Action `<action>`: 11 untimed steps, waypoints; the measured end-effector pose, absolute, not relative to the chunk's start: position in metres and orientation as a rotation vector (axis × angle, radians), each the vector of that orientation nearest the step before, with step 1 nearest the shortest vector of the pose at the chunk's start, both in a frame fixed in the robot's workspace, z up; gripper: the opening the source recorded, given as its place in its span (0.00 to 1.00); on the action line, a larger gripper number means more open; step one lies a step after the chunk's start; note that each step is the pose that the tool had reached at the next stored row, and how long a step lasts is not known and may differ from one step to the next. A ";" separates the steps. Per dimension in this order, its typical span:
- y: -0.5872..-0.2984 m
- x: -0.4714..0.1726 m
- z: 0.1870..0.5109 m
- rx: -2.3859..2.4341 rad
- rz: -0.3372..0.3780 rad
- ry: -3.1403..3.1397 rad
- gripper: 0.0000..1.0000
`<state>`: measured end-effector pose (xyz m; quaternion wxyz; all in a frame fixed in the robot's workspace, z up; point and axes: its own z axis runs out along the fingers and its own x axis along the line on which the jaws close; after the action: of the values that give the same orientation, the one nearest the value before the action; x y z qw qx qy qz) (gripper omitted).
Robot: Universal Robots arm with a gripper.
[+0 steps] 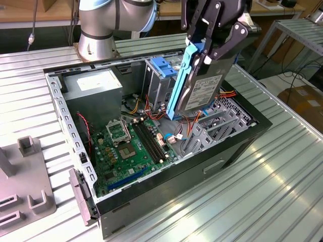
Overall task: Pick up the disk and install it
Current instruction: 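Insert the disk into the insertion slot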
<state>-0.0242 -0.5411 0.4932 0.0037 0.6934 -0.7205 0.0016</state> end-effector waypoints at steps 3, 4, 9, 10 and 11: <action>-0.545 -0.016 0.493 2.174 0.005 -2.258 0.37; -0.546 -0.013 0.493 2.174 0.005 -2.258 0.37; -0.550 0.000 0.492 2.173 0.005 -2.258 0.37; -0.550 0.003 0.492 2.174 0.005 -2.258 0.37; -0.551 0.005 0.492 2.174 0.005 -2.258 0.37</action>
<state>0.0053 -0.5508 0.4921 0.0036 0.6935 -0.7205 0.0016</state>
